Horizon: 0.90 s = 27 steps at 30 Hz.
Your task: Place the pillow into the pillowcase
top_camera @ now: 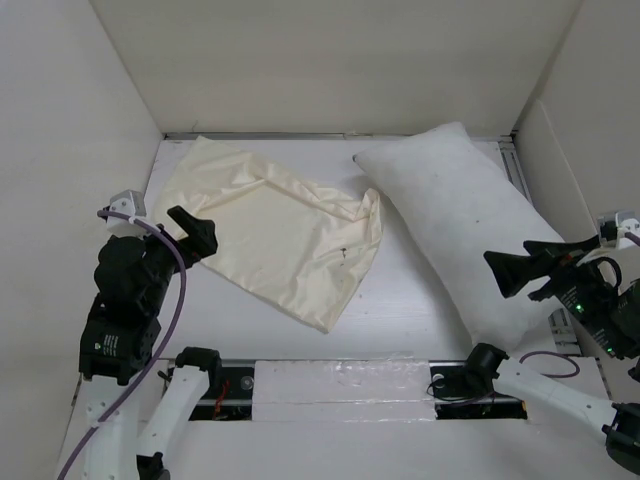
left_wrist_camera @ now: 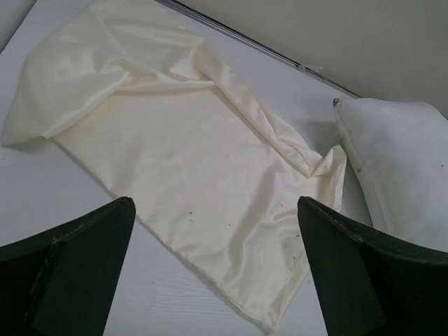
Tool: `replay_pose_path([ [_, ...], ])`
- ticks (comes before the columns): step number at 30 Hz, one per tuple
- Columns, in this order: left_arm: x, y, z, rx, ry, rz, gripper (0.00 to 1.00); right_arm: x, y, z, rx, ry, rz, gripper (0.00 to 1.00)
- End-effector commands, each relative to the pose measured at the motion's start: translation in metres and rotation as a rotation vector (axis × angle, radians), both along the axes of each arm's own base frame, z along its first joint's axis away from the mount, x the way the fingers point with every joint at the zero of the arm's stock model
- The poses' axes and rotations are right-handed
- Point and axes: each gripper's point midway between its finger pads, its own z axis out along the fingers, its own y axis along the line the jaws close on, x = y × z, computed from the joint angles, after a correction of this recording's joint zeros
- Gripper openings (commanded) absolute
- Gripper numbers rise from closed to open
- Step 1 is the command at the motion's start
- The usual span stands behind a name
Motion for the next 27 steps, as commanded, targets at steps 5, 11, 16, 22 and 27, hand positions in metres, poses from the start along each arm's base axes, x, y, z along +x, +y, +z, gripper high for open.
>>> replay_pose_path([
  [5, 0.007, -0.006, 0.004, 0.007, -0.032, -0.035, 1.00, -0.006, -0.017, 0.007, 0.044, -0.026, -0.042, 1.00],
  [11, 0.022, -0.017, -0.014, -0.011, 0.016, -0.076, 1.00, -0.008, -0.017, 0.012, 0.081, -0.065, -0.026, 1.00],
  [16, 0.048, -0.094, -0.065, -0.172, 0.147, -0.457, 1.00, 0.012, 0.006, -0.010, -0.004, 0.012, -0.036, 1.00],
  [22, 0.076, -0.103, -0.106, -0.218, 0.243, -0.455, 1.00, 0.050, 0.039, -0.047, -0.105, 0.112, -0.097, 1.00],
  [27, 0.115, -0.152, -0.136, -0.161, 0.358, -0.421, 1.00, 0.082, 0.077, -0.054, -0.093, 0.139, -0.104, 1.00],
])
